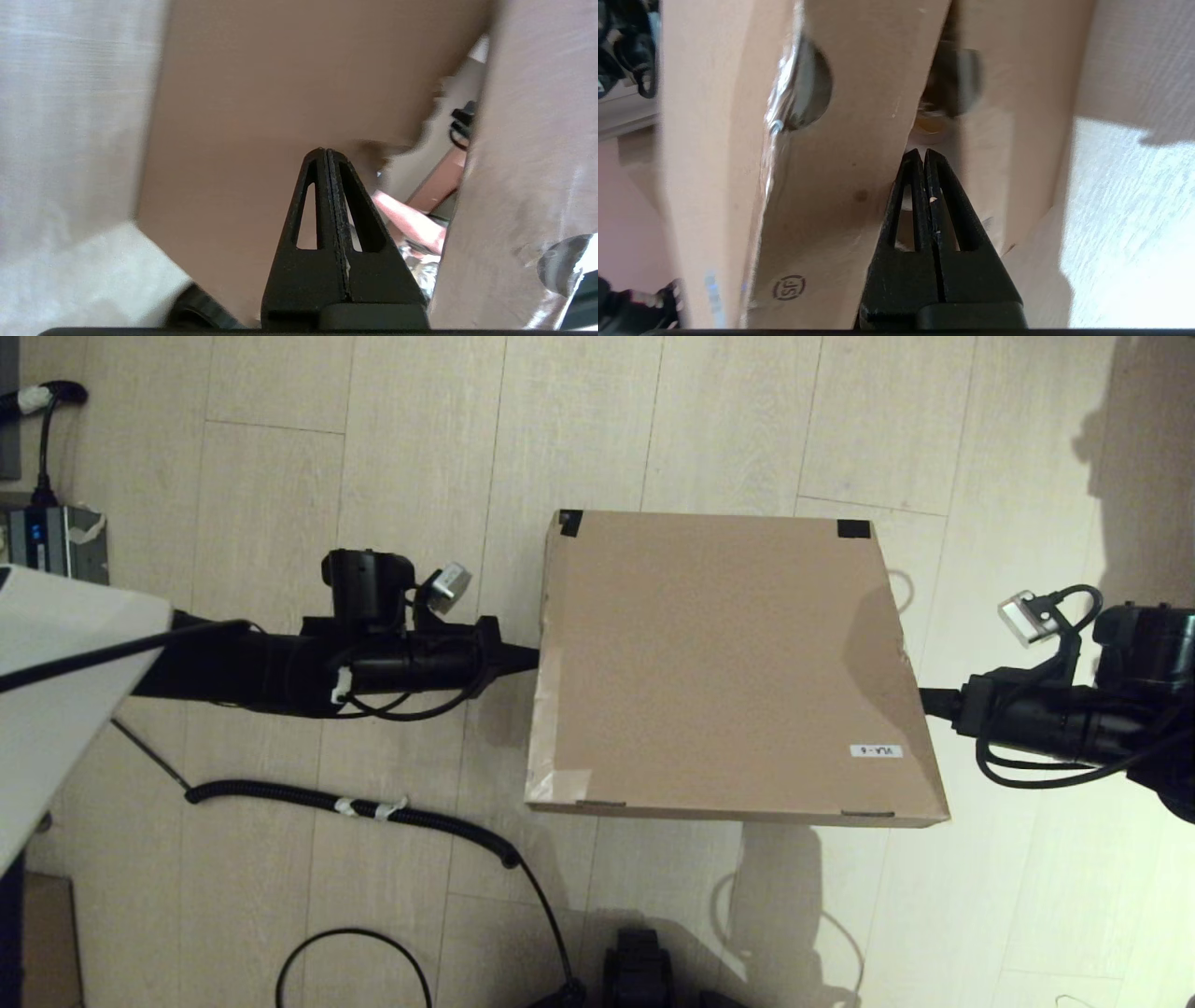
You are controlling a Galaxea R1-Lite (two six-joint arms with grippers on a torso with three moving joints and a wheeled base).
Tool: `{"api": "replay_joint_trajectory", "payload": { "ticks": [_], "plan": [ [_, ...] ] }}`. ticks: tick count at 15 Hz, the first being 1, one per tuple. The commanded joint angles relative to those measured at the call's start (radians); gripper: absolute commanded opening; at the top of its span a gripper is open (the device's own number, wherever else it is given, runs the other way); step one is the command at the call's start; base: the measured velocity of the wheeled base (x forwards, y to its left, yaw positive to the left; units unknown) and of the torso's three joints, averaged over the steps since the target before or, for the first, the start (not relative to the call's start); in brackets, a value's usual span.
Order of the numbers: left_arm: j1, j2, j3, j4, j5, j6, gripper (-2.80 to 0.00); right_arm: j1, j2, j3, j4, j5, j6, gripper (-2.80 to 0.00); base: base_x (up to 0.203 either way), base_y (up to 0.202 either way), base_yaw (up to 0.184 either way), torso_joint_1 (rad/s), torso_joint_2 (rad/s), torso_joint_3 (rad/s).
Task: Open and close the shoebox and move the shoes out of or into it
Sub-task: Open the shoe box
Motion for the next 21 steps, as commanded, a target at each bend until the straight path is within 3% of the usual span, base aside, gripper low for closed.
{"api": "replay_joint_trajectory", "payload": {
  "ticks": [1, 8, 12, 18, 21],
  "plan": [
    [-0.008, -0.085, 0.012, 0.01, -0.002, -0.008, -2.8, -0.008, -0.079, 0.01, 0.02, 0.006, 0.001, -2.8, 0.0, 0.0, 0.0, 0.0, 0.0, 0.0],
    [-0.049, -0.213, 0.04, 0.035, -0.001, -0.06, -2.8, -0.022, -0.227, -0.01, 0.161, 0.011, 0.016, -2.8, 0.0, 0.0, 0.0, 0.0, 0.0, 0.0],
    [-0.06, -0.246, 0.008, 0.024, -0.003, -0.139, -2.8, -0.022, -0.248, -0.086, 0.16, 0.011, 0.142, -2.8, 0.0, 0.0, 0.0, 0.0, 0.0, 0.0],
    [-0.08, -0.217, -0.194, 0.099, -0.004, -0.146, -2.8, -0.024, -0.264, -0.193, 0.154, -0.003, 0.34, -2.8, 0.0, 0.0, 0.0, 0.0, 0.0, 0.0],
    [-0.086, -0.165, -0.301, 0.129, -0.003, -0.146, -2.8, -0.021, -0.257, -0.222, 0.131, -0.07, 0.407, -2.8, 0.0, 0.0, 0.0, 0.0, 0.0, 0.0]
  ]
}}
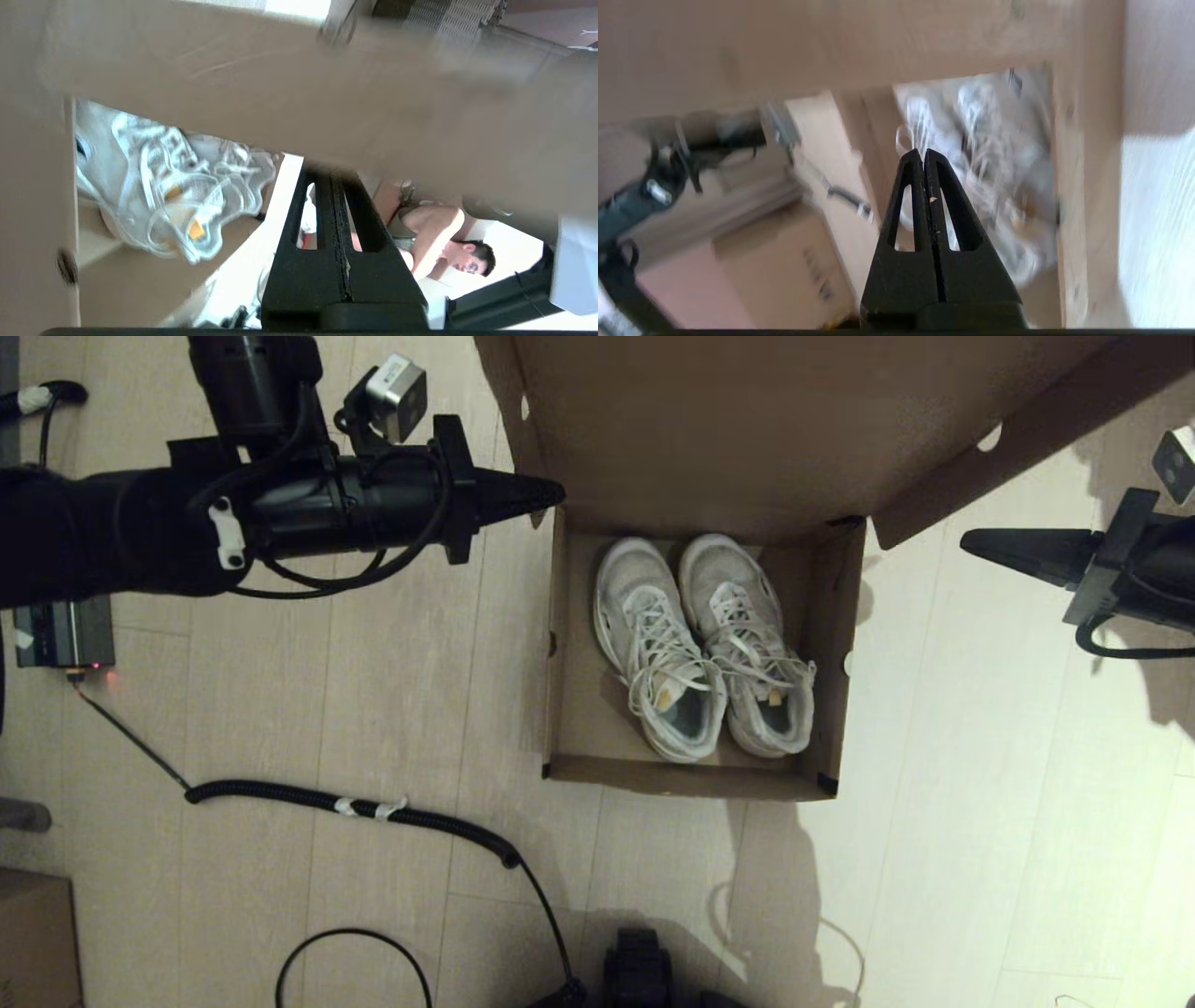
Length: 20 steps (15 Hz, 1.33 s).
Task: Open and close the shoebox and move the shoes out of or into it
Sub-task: Open the shoe box, then put the shoes out of the shoe box
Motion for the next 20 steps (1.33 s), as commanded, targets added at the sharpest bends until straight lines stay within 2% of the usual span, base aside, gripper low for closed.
{"api": "replay_joint_trajectory", "payload": {
  "ticks": [1, 4, 7, 8, 9, 10, 11, 12, 13, 15, 16, 18, 20],
  "plan": [
    [-0.005, 0.047, -0.062, -0.001, -0.004, -0.004, -2.8, 0.002, 0.014, -0.029, -0.018, -0.022, 0.017, -2.8, 0.0, 0.0, 0.0, 0.0, 0.0, 0.0],
    [-0.012, 0.097, -0.11, -0.001, -0.003, -0.004, -2.8, 0.001, 0.028, -0.07, -0.103, -0.088, 0.116, -2.8, 0.0, 0.0, 0.0, 0.0, 0.0, 0.0],
    [-0.015, 0.106, -0.098, -0.001, 0.0, -0.004, -2.8, 0.001, 0.044, -0.04, -0.101, -0.128, 0.095, -2.8, 0.0, 0.0, 0.0, 0.0, 0.0, 0.0],
    [-0.015, 0.101, -0.08, 0.0, 0.0, -0.003, -2.8, 0.003, 0.069, -0.033, -0.094, -0.178, 0.028, -2.8, 0.0, 0.0, 0.0, 0.0, 0.0, 0.0],
    [-0.014, 0.095, -0.055, -0.001, 0.003, -0.001, -2.8, 0.015, 0.101, -0.026, -0.07, -0.278, -0.091, -2.8, 0.0, 0.0, 0.0, 0.0, 0.0, 0.0],
    [-0.014, 0.088, -0.03, -0.003, 0.022, 0.005, -2.8, 0.04, 0.141, -0.021, -0.041, -0.432, -0.227, -2.8, 0.0, 0.0, 0.0, 0.0, 0.0, 0.0],
    [-0.015, 0.078, -0.004, -0.004, 0.069, 0.023, -2.8, 0.075, 0.186, -0.014, -0.027, -0.626, -0.356, -2.8, 0.0, 0.0, 0.0, 0.0, 0.0, 0.0],
    [-0.025, 0.069, 0.022, -0.004, 0.121, 0.08, -2.8, 0.133, 0.223, -0.008, -0.041, -0.781, -0.438, -2.8, 0.0, 0.0, 0.0, 0.0, 0.0, 0.0],
    [-0.038, 0.063, 0.045, -0.001, 0.187, 0.167, -2.8, 0.196, 0.24, 0.0, -0.067, -0.851, -0.484, -2.8, 0.0, 0.0, 0.0, 0.0, 0.0, 0.0],
    [-0.07, 0.053, 0.136, -0.003, 0.407, 0.376, -2.8, 0.318, 0.216, 0.023, -0.08, -0.862, -0.525, -2.8, 0.0, 0.0, 0.0, 0.0, 0.0, 0.0],
    [-0.081, 0.041, 0.205, -0.007, 0.485, 0.452, -2.8, 0.372, 0.192, 0.044, -0.063, -0.864, -0.536, -2.8, 0.0, 0.0, 0.0, 0.0, 0.0, 0.0],
    [-0.104, -0.011, 0.34, -0.023, 0.556, 0.533, -2.8, 0.457, 0.155, 0.116, -0.032, -0.87, -0.57, -2.8, 0.0, 0.0, 0.0, 0.0, 0.0, 0.0],
    [-0.134, -0.043, 0.418, -0.043, 0.577, 0.556, -2.8, 0.487, 0.13, 0.159, -0.03, -0.881, -0.58, -2.8, 0.0, 0.0, 0.0, 0.0, 0.0, 0.0]
  ]
}}
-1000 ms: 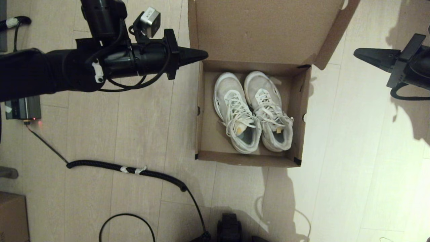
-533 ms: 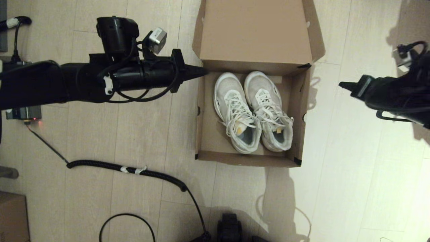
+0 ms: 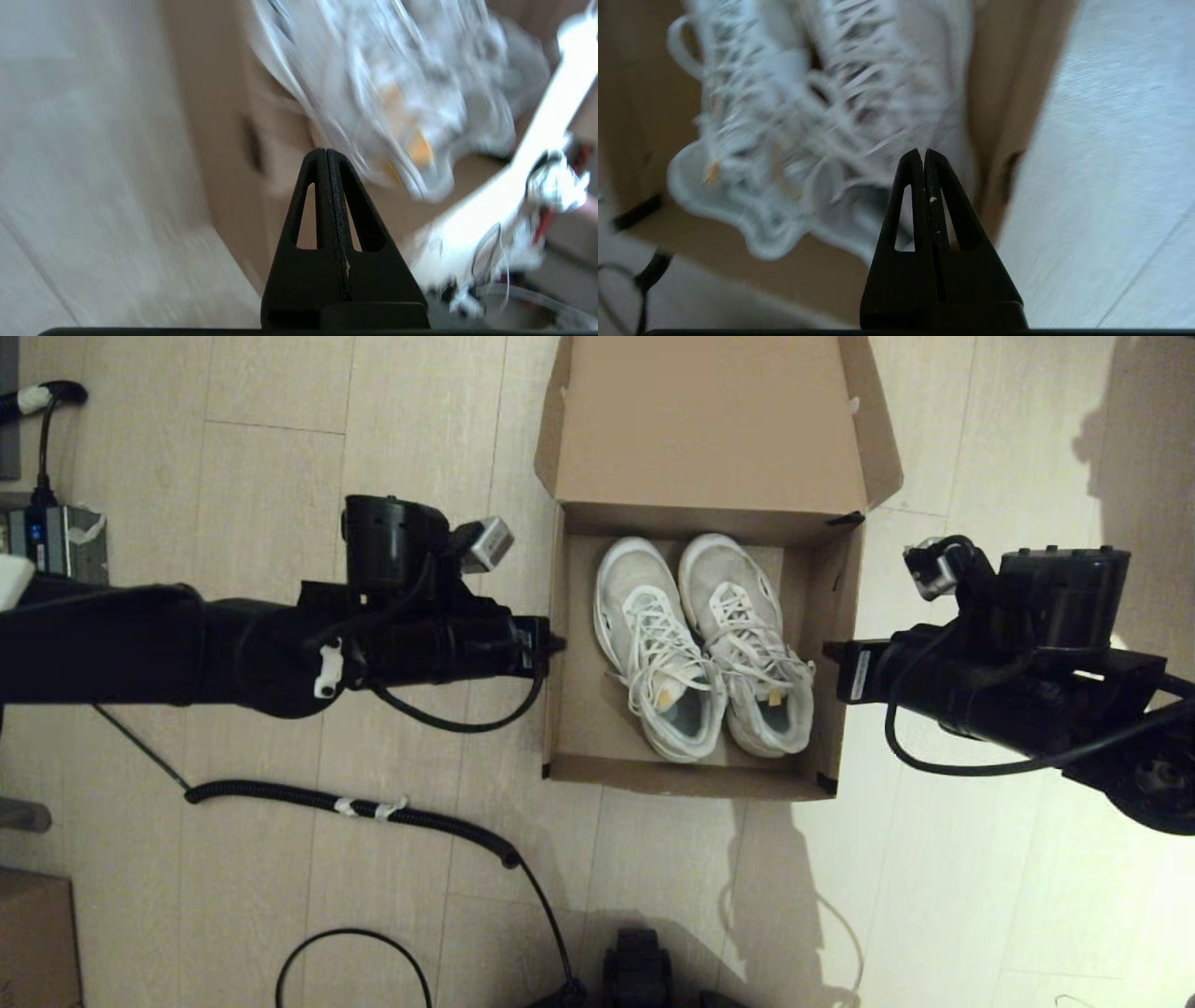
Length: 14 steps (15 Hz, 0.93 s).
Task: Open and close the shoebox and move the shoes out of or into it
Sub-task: Put the shoes out of the shoe box
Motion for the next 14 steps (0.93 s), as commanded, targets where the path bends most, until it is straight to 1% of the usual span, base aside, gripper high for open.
{"api": "replay_joint_trajectory", "payload": {
  "ticks": [1, 4, 6, 8, 11, 13, 14],
  "plan": [
    [-0.026, -0.049, 0.062, -0.02, 0.005, 0.005, -2.8, 0.023, -0.032, 0.032, -0.002, -0.001, -0.002, -2.8, 0.0, 0.0, 0.0, 0.0, 0.0, 0.0],
    [-0.085, -0.042, 0.067, -0.026, 0.009, 0.008, -2.8, 0.04, -0.024, 0.103, -0.007, 0.001, -0.003, -2.8, 0.0, 0.0, 0.0, 0.0, 0.0, 0.0],
    [-0.111, 0.011, 0.06, -0.029, 0.012, 0.013, -2.8, 0.04, 0.007, 0.132, -0.05, 0.001, -0.002, -2.8, 0.0, 0.0, 0.0, 0.0, 0.0, 0.0],
    [-0.137, 0.059, 0.055, -0.073, 0.034, 0.017, -2.8, 0.042, 0.021, 0.172, -0.109, 0.005, -0.005, -2.8, 0.0, 0.0, 0.0, 0.0, 0.0, 0.0],
    [-0.119, 0.013, 0.079, -0.091, 0.06, 0.015, -2.8, 0.043, 0.005, 0.16, -0.132, -0.006, -0.045, -2.8, 0.0, 0.0, 0.0, 0.0, 0.0, 0.0],
    [-0.08, -0.075, 0.115, -0.09, 0.086, 0.017, -2.8, 0.05, -0.004, 0.139, -0.133, -0.048, -0.048, -2.8, 0.0, 0.0, 0.0, 0.0, 0.0, 0.0],
    [-0.057, -0.117, 0.133, -0.09, 0.096, 0.018, -2.8, 0.057, 0.009, 0.138, -0.132, -0.052, -0.047, -2.8, 0.0, 0.0, 0.0, 0.0, 0.0, 0.0]
  ]
}}
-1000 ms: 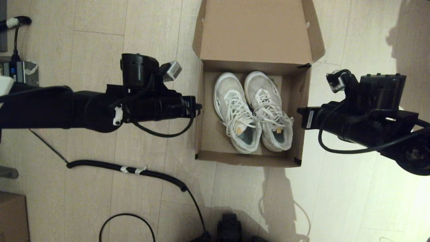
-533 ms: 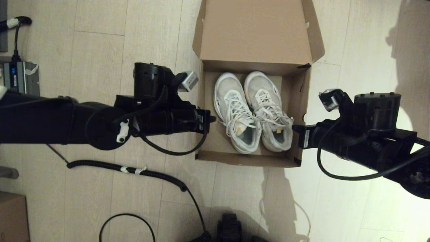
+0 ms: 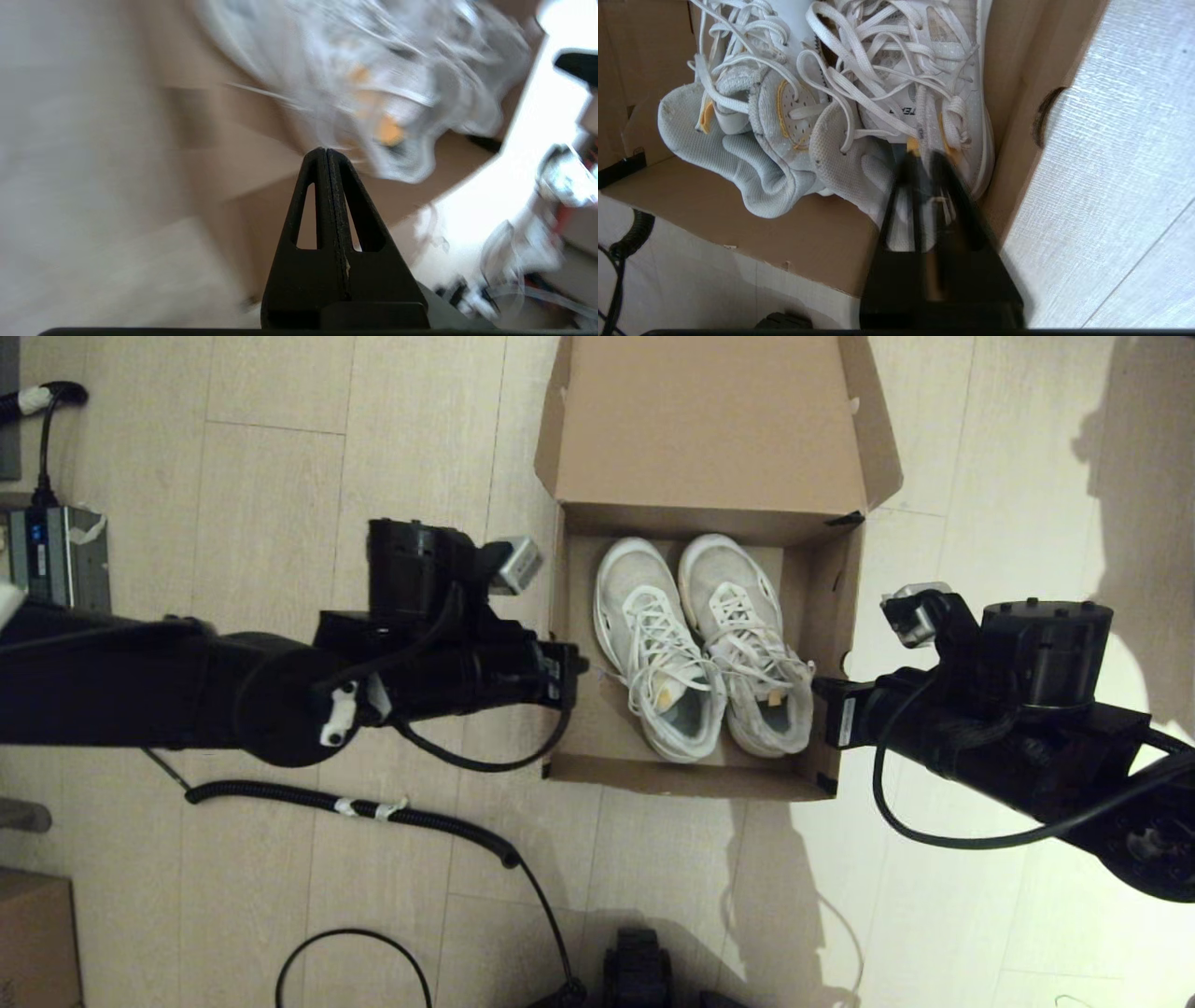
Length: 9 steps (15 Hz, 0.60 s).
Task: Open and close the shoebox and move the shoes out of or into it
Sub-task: Put the shoes out of the shoe box
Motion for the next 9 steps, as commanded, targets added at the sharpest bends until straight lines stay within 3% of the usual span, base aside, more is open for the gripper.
{"api": "replay_joint_trajectory", "payload": {
  "ticks": [1, 5, 9],
  "plan": [
    [0.041, -0.106, 0.042, -0.001, 0.013, 0.0, -2.8, 0.013, 0.018, -0.004, -0.006, -0.002, 0.001, 0.0, 0.0, 0.0, 0.0, 0.0, 0.0, 0.0],
    [0.091, -0.267, 0.21, -0.001, 0.078, 0.001, -2.8, 0.073, 0.08, -0.013, -0.034, 0.004, -0.002, 0.0, 0.0, 0.0, 0.0, 0.0, 0.0, 0.0],
    [0.187, -0.384, 0.372, -0.003, 0.138, 0.024, -2.8, 0.122, 0.204, -0.024, -0.219, -0.007, -0.04, 0.0, 0.0, 0.0, 0.0, 0.0, 0.0, 0.0]
  ]
}}
